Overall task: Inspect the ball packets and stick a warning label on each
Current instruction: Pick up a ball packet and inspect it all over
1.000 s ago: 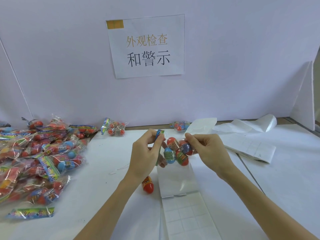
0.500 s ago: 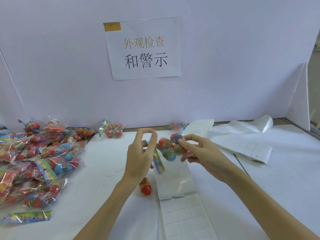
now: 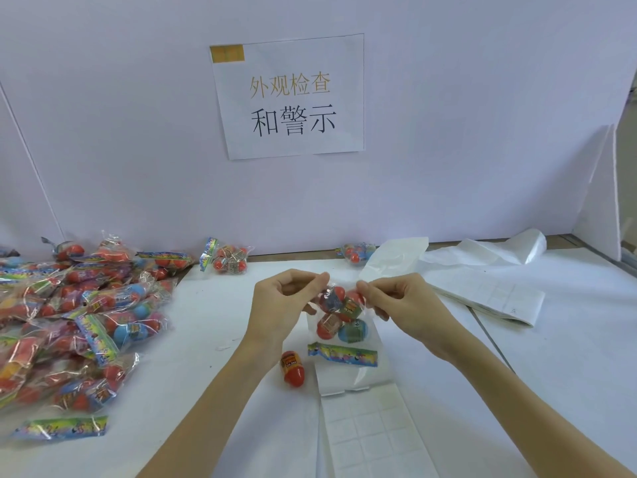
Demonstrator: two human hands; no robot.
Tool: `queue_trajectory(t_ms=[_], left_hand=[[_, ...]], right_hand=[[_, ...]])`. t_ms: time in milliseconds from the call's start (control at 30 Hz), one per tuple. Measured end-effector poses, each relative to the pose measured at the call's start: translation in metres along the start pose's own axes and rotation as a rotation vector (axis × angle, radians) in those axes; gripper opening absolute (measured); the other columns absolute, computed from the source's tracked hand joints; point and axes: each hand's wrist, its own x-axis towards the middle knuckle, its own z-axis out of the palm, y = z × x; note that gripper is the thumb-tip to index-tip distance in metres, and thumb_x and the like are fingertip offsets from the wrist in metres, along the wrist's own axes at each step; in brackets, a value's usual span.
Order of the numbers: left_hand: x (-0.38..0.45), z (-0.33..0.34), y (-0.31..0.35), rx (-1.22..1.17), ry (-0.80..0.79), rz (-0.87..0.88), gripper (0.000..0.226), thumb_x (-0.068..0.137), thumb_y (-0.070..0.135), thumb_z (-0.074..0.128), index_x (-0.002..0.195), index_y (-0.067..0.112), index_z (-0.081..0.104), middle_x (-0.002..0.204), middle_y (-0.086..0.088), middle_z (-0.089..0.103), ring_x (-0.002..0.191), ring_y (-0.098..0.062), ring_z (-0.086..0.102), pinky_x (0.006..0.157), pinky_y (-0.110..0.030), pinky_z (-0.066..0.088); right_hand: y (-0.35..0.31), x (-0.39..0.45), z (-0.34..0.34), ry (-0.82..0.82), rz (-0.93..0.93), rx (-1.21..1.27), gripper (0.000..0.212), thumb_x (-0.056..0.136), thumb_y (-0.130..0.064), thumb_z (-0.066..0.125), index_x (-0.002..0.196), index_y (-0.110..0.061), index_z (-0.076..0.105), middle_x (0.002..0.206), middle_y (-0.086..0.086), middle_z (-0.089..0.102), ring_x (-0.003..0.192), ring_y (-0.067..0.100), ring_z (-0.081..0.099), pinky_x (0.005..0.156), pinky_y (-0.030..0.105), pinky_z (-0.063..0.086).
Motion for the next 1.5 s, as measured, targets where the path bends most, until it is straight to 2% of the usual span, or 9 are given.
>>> queue_trajectory(t_ms=[300, 400, 600, 700, 833, 1000, 1133, 1333, 1500], left_hand=[[-0.004, 0.007, -0.002, 0.012, 0.052, 0.045, 0.007, 0.091, 0.027, 0.079, 0.090, 0.021, 0.080, 0.085, 0.001, 0.080, 0.069, -0.009, 0.067, 0.053, -0.021, 0.050], [-0.004, 0.006, 0.001, -0.061, -0.013, 0.068, 0.008, 0.091, 0.029, 0.079, 0.091, 0.023, 0.083, 0.094, -0.001, 0.081, 0.076, -0.012, 0.066, 0.060, -0.022, 0.051], [-0.005, 0.005, 0.003, -0.019, -0.148, 0.149, 0.031, 0.089, 0.057, 0.069, 0.103, 0.031, 0.080, 0.138, 0.023, 0.059, 0.135, 0.004, 0.049, 0.097, -0.021, 0.038], [-0.005, 0.006, 0.000, -0.043, -0.118, 0.062, 0.045, 0.084, 0.064, 0.070, 0.124, 0.043, 0.066, 0.136, 0.024, 0.059, 0.126, -0.004, 0.061, 0.099, -0.025, 0.044], [-0.004, 0.005, -0.002, -0.080, -0.088, 0.001, 0.040, 0.087, 0.049, 0.077, 0.119, 0.025, 0.071, 0.120, 0.003, 0.075, 0.106, -0.017, 0.074, 0.104, -0.044, 0.054], [-0.003, 0.007, -0.004, -0.128, -0.001, 0.092, 0.024, 0.096, 0.023, 0.074, 0.119, 0.024, 0.068, 0.103, 0.000, 0.075, 0.100, -0.022, 0.074, 0.082, -0.033, 0.062], [-0.001, 0.005, -0.002, -0.068, 0.061, -0.025, 0.046, 0.088, 0.043, 0.077, 0.129, 0.028, 0.062, 0.124, -0.001, 0.066, 0.108, -0.017, 0.070, 0.090, -0.034, 0.061], [0.001, -0.002, -0.003, -0.105, -0.206, -0.091, 0.047, 0.084, 0.043, 0.075, 0.124, 0.020, 0.074, 0.109, -0.009, 0.078, 0.092, -0.024, 0.068, 0.085, -0.032, 0.055], [0.007, -0.002, -0.005, -0.264, -0.142, -0.057, 0.053, 0.076, 0.024, 0.081, 0.127, 0.010, 0.072, 0.109, -0.009, 0.078, 0.092, -0.016, 0.071, 0.074, -0.023, 0.055]], right_hand=[[0.003, 0.000, -0.003, -0.060, 0.090, 0.103, 0.030, 0.100, -0.050, 0.060, 0.099, -0.032, 0.085, 0.056, -0.002, 0.048, 0.051, 0.013, 0.041, 0.048, 0.020, 0.037], [0.000, -0.002, -0.006, -0.117, 0.107, 0.222, 0.034, 0.099, -0.052, 0.059, 0.110, -0.029, 0.082, 0.076, 0.008, 0.077, 0.065, 0.023, 0.073, 0.052, 0.022, 0.051], [0.003, 0.002, -0.007, -0.035, -0.052, 0.348, 0.032, 0.100, -0.020, 0.069, 0.131, -0.028, 0.072, 0.102, 0.017, 0.079, 0.097, 0.032, 0.078, 0.080, 0.028, 0.060], [0.005, 0.001, -0.003, -0.035, -0.106, 0.182, 0.050, 0.101, 0.002, 0.062, 0.142, -0.026, 0.062, 0.098, 0.012, 0.080, 0.094, 0.028, 0.077, 0.083, 0.029, 0.061], [0.004, 0.000, -0.001, -0.022, -0.118, 0.158, 0.036, 0.102, 0.010, 0.048, 0.111, -0.008, 0.079, 0.101, 0.008, 0.081, 0.096, 0.023, 0.077, 0.084, 0.028, 0.060], [-0.002, -0.003, -0.001, 0.088, -0.186, 0.130, 0.030, 0.102, -0.026, 0.065, 0.082, -0.008, 0.078, 0.080, 0.009, 0.077, 0.076, 0.020, 0.074, 0.075, 0.024, 0.057], [-0.002, -0.004, 0.004, 0.117, -0.270, 0.130, 0.036, 0.096, -0.033, 0.068, 0.067, -0.013, 0.074, 0.068, 0.008, 0.073, 0.065, 0.019, 0.069, 0.068, 0.020, 0.052], [-0.001, -0.005, 0.002, 0.021, -0.243, 0.148, 0.036, 0.102, -0.024, 0.066, 0.070, -0.006, 0.071, 0.071, 0.011, 0.072, 0.067, 0.021, 0.068, 0.071, 0.027, 0.055], [0.001, 0.002, 0.001, 0.024, 0.014, 0.400, 0.046, 0.085, -0.041, 0.076, 0.117, -0.010, 0.066, 0.081, 0.011, 0.073, 0.073, 0.018, 0.066, 0.073, 0.026, 0.056]])
